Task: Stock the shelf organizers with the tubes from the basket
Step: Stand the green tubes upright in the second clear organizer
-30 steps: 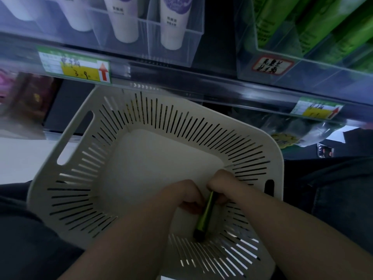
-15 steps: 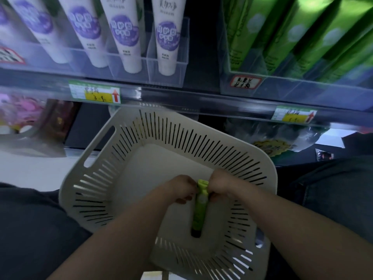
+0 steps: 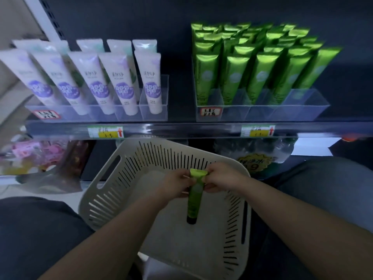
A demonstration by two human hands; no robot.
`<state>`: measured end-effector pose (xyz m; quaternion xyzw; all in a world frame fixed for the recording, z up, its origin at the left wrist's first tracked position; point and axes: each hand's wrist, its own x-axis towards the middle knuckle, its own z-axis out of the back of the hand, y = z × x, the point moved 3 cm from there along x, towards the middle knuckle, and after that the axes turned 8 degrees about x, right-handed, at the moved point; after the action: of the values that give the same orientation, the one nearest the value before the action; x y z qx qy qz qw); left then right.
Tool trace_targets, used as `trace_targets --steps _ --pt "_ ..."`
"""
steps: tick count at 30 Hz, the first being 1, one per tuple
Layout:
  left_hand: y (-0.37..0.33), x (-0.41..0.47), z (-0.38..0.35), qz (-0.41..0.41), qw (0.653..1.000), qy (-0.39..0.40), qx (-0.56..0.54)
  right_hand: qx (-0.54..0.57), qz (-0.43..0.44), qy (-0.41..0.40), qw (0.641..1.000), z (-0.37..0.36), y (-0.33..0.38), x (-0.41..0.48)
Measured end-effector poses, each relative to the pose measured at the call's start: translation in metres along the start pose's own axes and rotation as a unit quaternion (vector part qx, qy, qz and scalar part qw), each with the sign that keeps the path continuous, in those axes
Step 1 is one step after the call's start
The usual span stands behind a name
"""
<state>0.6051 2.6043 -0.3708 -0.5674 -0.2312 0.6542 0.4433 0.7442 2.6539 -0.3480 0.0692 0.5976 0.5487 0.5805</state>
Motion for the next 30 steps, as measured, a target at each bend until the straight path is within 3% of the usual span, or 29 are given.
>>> trace_targets --steps 5,17,30 --pt "-0.039 -0.013 0.0 -0.057 0.998 -0.023 -0.011 0.119 0.081 -0.03 0.989 0.025 0.013 -0.028" --pt "-0.141 -0.029 -0.028 -0.173 0.984 -0.039 0.022 0.202 0.22 -0.097 0.949 0.1 0.034 -0.079" --pt "-0.278 -0.022 -0.094 -0.33 0.935 -0.097 0.087 0.267 0.323 -0.151 0.895 0.233 0.058 -0.128"
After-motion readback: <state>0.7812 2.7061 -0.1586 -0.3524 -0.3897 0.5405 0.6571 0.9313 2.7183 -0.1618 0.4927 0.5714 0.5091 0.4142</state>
